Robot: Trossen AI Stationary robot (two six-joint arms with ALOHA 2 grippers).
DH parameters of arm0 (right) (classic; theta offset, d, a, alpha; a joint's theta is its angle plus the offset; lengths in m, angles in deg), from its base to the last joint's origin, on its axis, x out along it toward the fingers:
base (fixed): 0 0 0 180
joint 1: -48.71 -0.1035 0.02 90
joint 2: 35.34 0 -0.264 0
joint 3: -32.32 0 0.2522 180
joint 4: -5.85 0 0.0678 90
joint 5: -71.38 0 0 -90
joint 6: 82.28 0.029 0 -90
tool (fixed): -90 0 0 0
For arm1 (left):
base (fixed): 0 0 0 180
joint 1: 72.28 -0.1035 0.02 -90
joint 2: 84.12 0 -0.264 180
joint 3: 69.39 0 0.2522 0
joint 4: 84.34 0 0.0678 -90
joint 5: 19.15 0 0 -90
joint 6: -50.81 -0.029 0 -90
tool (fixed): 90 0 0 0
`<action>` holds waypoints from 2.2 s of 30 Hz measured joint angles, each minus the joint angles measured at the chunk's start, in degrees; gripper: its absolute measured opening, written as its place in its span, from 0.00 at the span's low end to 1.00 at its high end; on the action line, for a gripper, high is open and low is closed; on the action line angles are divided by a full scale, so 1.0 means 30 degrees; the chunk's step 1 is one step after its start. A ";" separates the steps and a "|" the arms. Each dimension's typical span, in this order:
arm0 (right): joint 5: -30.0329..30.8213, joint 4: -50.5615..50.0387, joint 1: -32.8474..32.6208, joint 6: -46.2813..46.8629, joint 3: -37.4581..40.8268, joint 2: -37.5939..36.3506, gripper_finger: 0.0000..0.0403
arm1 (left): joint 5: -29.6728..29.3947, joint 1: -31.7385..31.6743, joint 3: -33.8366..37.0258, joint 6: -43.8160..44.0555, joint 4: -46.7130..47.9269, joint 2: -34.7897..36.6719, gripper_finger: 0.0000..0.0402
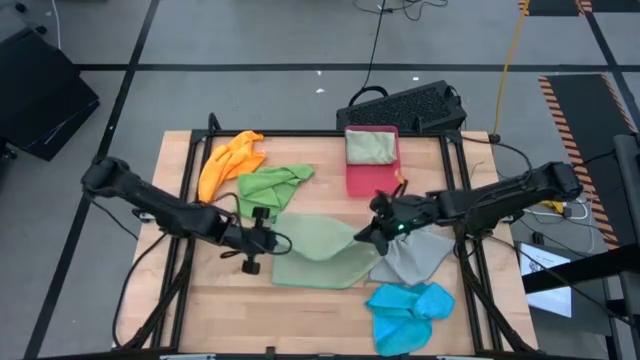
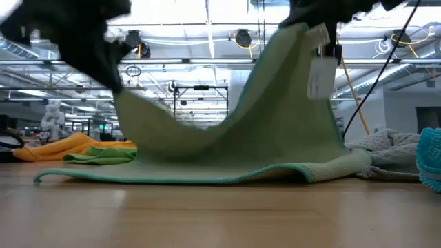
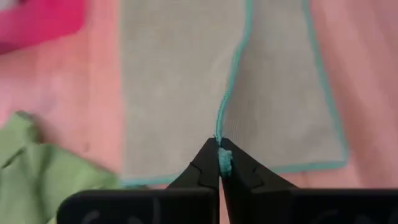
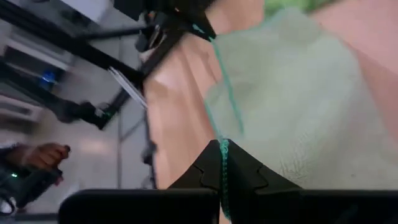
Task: Fold microfiber towels
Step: Fold the light green microfiber cloth
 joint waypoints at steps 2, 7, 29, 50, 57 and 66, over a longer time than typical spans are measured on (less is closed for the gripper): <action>0.0106 -0.0159 0.0006 0.0160 -0.0007 -0.0711 0.00 | -0.0033 -0.0007 -0.1167 0.0568 0.1589 0.0746 0.01; 0.0395 0.0003 0.0061 0.0951 0.0001 -0.2270 0.00 | -0.1090 -0.0007 -0.4220 0.1893 0.4270 0.2262 0.00; 0.2948 -0.2405 -0.0622 0.0751 -1.2210 0.0274 0.00 | -0.3808 0.1825 -1.7908 0.3625 1.1223 0.3490 0.00; 0.2015 0.2519 0.6360 0.0242 -0.2994 0.3510 0.00 | -0.3234 -0.4549 -0.6727 0.4016 1.1899 0.4512 0.01; -0.0077 0.2281 0.6051 -0.0632 -0.2412 0.3495 0.00 | -0.0082 -0.4380 -0.6484 0.3878 1.1910 0.4561 0.01; -0.0198 0.2387 0.5690 -0.0571 -0.0021 0.3498 0.00 | 0.0620 -0.3246 -0.3470 0.3881 1.0969 0.4539 0.01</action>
